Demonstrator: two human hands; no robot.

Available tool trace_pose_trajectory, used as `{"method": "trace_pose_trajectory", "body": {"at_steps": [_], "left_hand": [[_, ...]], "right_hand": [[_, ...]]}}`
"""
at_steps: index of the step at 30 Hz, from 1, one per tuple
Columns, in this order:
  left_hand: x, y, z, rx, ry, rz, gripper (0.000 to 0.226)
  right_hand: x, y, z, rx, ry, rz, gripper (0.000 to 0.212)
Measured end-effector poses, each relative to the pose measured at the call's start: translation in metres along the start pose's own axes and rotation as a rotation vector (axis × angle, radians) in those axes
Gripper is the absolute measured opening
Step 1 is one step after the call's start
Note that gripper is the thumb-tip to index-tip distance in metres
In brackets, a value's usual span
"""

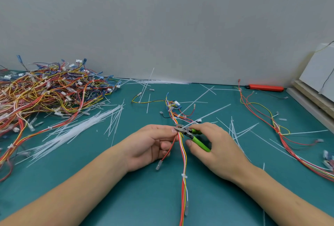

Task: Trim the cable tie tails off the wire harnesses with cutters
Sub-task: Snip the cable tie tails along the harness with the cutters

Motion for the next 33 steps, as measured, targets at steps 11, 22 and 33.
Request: {"method": "trace_pose_trajectory", "body": {"at_steps": [11, 22, 33], "left_hand": [[0.0012, 0.0001, -0.0003, 0.008, -0.013, 0.022, 0.01], [-0.0005, 0.0004, -0.0003, -0.004, -0.001, 0.01, 0.016], [-0.0002, 0.0002, -0.0003, -0.001, 0.008, 0.021, 0.025]], "right_hand": [[-0.0022, 0.0001, -0.0013, -0.06, 0.021, -0.031, 0.028], [-0.0011, -0.0006, 0.0008, -0.004, 0.021, -0.038, 0.024], [-0.0024, 0.0013, -0.0025, -0.062, 0.051, 0.012, 0.042]]}}
Point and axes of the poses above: each hand's wrist, its own z-axis towards the middle knuckle, its own x-axis out of the back of the hand, y = z × x, the point moved 1 cm from there along z, towards the middle knuckle, and after that the axes turned 14 degrees about x, right-handed, at the moved point
